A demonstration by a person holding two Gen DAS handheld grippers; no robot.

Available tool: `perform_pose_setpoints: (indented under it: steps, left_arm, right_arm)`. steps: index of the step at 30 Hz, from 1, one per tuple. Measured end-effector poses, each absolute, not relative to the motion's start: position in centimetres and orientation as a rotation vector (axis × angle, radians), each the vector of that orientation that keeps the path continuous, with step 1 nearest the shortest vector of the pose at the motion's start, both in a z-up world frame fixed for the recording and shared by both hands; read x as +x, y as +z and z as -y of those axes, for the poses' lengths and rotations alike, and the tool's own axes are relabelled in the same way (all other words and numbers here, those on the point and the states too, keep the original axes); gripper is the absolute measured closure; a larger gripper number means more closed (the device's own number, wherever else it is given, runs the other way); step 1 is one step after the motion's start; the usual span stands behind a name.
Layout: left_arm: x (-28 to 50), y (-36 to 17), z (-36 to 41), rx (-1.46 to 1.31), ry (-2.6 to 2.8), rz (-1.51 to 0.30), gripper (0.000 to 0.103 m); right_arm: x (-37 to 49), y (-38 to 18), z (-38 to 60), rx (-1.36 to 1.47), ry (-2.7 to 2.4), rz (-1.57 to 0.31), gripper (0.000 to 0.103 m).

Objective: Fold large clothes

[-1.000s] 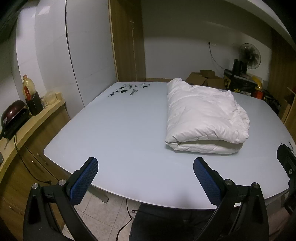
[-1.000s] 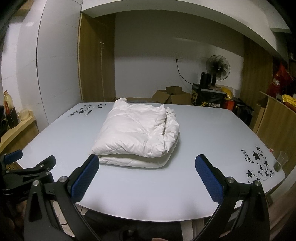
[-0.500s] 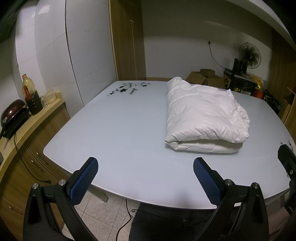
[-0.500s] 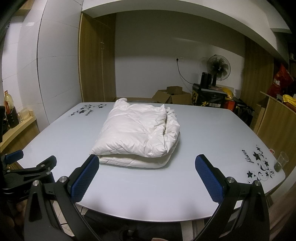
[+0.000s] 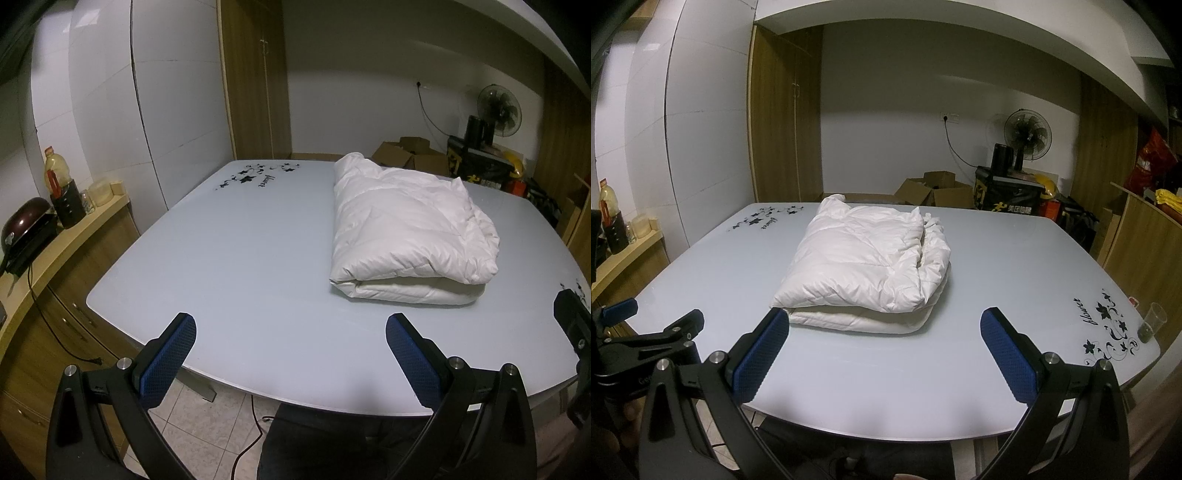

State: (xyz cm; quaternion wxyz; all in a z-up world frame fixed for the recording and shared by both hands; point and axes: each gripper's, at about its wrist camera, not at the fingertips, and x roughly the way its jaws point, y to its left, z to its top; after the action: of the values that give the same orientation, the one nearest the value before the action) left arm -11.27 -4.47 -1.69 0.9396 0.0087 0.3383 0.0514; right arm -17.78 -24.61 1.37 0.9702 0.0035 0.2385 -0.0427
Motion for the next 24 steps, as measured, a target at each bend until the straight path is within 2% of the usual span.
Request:
perform_pose_setpoints:
  steps: [24]
  left_arm:
    - [-11.93,-1.97,4.9,0.018,0.105,-0.695,0.0]
  right_arm:
    - [-17.94,1.14,24.75,-0.001,-0.074,-0.491,0.0]
